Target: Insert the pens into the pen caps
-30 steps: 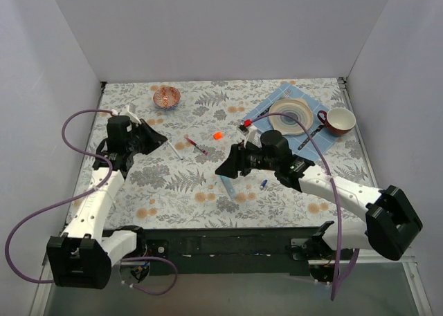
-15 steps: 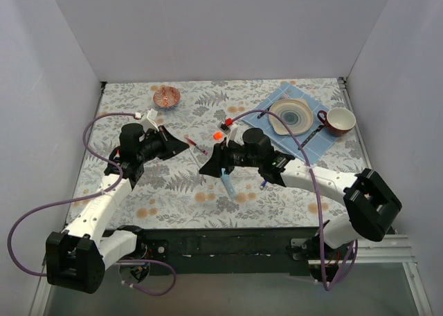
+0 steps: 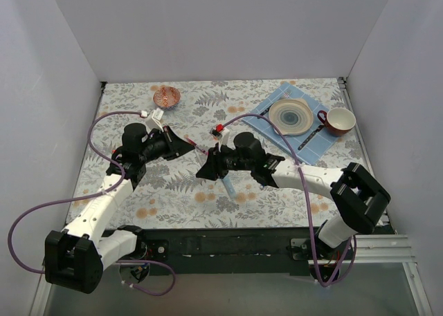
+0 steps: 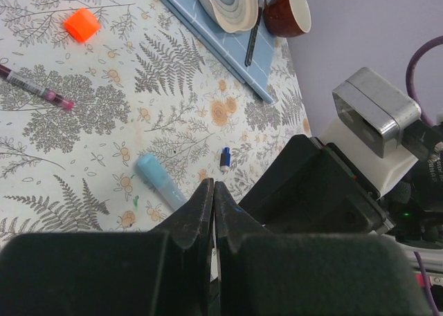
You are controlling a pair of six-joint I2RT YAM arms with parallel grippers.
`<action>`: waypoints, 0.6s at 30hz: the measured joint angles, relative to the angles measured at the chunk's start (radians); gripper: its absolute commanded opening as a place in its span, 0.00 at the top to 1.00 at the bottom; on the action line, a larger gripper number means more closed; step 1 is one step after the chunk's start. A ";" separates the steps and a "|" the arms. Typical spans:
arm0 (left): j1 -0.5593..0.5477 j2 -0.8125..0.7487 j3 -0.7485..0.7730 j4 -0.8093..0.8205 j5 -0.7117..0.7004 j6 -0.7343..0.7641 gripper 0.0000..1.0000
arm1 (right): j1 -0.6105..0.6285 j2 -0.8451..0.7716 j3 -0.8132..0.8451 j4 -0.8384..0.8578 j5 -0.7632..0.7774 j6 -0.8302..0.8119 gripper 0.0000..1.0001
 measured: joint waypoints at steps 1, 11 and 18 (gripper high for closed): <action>-0.003 0.000 0.000 0.001 0.004 0.000 1.00 | 0.002 0.001 0.000 0.006 0.000 -0.002 0.83; -0.026 -0.002 0.000 0.039 0.042 -0.013 0.43 | 0.002 -0.033 -0.058 0.071 0.046 0.013 0.99; -0.047 -0.043 -0.084 0.202 0.079 -0.072 0.45 | 0.002 -0.097 -0.105 0.192 0.084 0.090 0.99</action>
